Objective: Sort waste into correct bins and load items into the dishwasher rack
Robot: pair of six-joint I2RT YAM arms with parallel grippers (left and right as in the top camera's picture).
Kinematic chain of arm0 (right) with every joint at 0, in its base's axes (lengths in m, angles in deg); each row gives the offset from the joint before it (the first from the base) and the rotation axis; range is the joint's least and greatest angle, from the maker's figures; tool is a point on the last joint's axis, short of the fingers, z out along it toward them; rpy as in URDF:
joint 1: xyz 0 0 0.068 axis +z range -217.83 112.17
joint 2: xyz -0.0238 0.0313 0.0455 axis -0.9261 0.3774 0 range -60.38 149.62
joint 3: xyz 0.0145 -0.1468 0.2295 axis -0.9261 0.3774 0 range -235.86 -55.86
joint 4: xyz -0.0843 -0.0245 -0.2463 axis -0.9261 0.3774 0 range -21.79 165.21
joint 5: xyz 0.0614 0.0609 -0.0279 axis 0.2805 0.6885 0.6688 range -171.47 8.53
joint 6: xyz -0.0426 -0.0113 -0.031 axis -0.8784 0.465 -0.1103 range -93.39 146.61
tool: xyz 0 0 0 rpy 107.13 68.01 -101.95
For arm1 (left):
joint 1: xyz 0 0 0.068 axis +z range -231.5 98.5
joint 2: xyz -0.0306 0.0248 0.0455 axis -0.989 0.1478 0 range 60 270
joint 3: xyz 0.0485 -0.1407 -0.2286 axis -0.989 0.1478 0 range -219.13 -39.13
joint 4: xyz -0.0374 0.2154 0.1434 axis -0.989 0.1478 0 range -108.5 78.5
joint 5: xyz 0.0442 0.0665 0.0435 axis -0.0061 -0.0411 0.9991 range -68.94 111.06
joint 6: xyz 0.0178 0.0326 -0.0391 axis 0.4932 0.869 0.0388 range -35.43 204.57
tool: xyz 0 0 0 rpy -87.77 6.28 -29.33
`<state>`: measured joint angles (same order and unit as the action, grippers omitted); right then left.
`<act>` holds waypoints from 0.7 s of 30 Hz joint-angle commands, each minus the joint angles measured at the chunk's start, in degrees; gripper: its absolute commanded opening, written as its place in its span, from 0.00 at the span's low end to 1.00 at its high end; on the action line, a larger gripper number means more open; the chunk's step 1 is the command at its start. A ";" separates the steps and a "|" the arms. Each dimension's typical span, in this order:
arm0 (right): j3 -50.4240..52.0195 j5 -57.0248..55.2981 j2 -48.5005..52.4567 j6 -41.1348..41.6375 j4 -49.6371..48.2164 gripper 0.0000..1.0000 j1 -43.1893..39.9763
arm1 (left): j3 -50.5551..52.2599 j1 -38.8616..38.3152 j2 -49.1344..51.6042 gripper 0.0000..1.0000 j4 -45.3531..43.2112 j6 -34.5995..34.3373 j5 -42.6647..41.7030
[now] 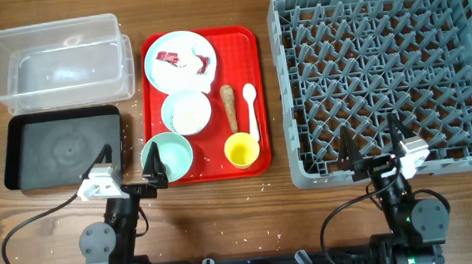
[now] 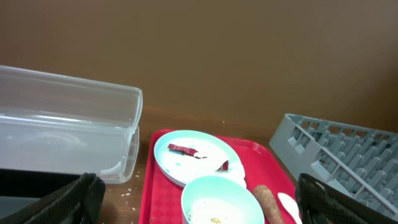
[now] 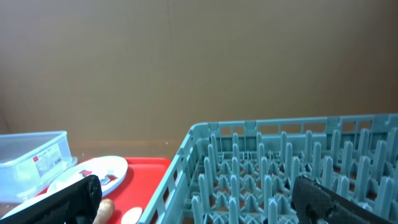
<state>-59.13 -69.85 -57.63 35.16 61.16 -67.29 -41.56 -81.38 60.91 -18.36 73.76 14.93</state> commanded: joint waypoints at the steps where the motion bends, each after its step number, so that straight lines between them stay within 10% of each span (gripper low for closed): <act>1: -2.19 1.49 1.77 -1.11 -1.49 1.00 -0.28 | -3.32 -0.26 1.29 1.00 0.11 -0.52 -0.92; 11: -13.51 6.38 14.40 -5.60 -1.66 1.00 -0.28 | -16.35 -0.26 18.64 1.00 3.28 0.13 -0.92; 21: -41.13 10.21 36.76 -6.10 25.24 1.00 -0.28 | -66.40 -0.37 66.82 1.00 32.59 4.90 -1.77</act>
<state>-93.09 -61.15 -24.96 29.83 80.83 -67.40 -92.75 -81.45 116.04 7.54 74.68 14.89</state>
